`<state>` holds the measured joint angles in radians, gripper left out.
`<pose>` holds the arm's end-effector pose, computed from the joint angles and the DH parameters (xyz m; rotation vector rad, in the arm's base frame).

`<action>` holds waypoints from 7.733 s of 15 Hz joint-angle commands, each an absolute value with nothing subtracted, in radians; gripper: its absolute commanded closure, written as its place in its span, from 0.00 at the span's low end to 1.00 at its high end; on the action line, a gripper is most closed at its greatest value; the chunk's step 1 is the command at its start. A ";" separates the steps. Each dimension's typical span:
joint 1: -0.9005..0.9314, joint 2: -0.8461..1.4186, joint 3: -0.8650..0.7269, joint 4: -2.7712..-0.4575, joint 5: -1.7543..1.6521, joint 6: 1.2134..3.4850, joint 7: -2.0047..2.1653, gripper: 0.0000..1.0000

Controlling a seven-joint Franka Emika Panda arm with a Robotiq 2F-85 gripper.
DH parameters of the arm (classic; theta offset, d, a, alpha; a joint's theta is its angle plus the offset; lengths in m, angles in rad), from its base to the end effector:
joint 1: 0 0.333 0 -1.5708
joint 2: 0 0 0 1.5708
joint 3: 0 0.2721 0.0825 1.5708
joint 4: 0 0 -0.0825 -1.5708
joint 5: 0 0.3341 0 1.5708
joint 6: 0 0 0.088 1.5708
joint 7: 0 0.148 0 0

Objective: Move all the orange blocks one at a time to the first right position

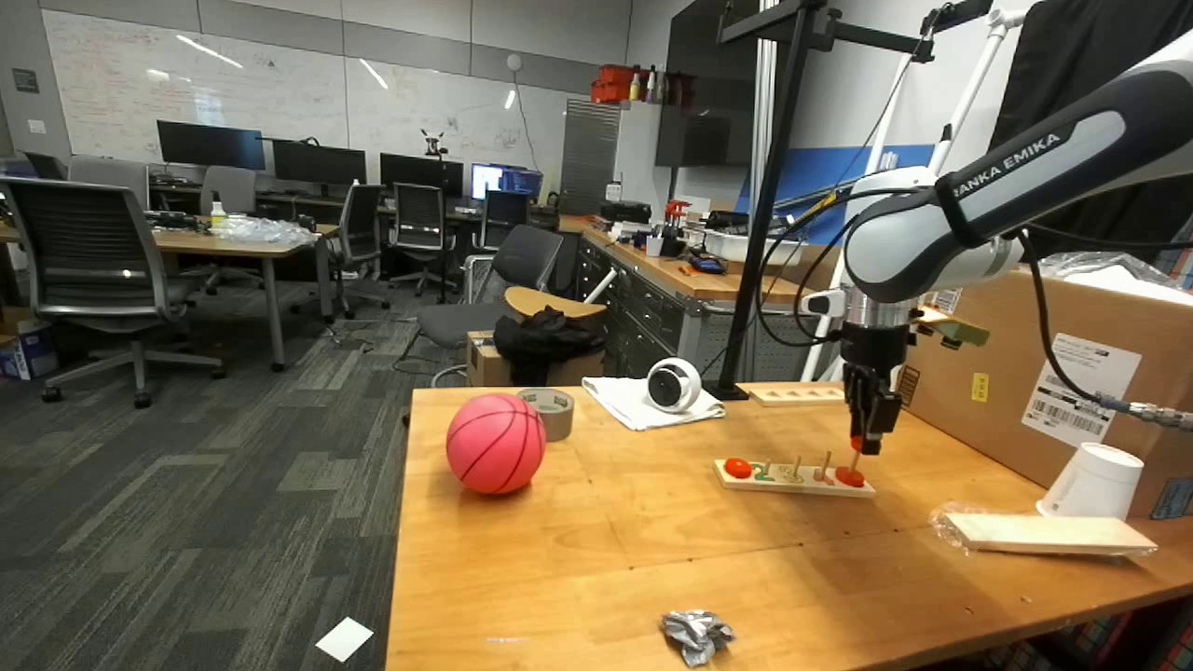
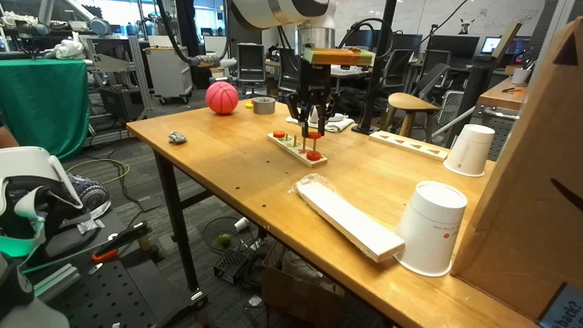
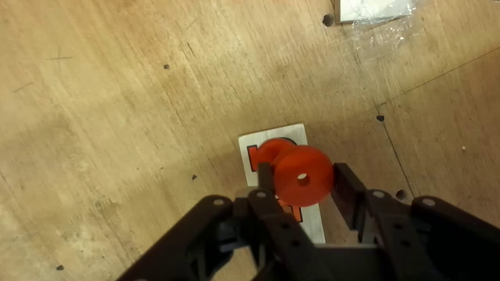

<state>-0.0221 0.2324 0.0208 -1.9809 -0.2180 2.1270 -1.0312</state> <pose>0.5359 -0.0179 0.2911 2.5335 1.6471 -0.2439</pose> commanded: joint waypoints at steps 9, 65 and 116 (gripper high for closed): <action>-0.043 0.228 0.027 -2.021 -0.180 2.235 -1.049 0.80; 0.014 0.451 0.174 -1.804 -0.037 2.241 -1.265 0.25; -0.068 0.192 0.019 -2.061 -0.115 2.280 -1.114 0.83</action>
<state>-0.0615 0.1980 0.0213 -2.0522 -0.1134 2.2470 -1.0796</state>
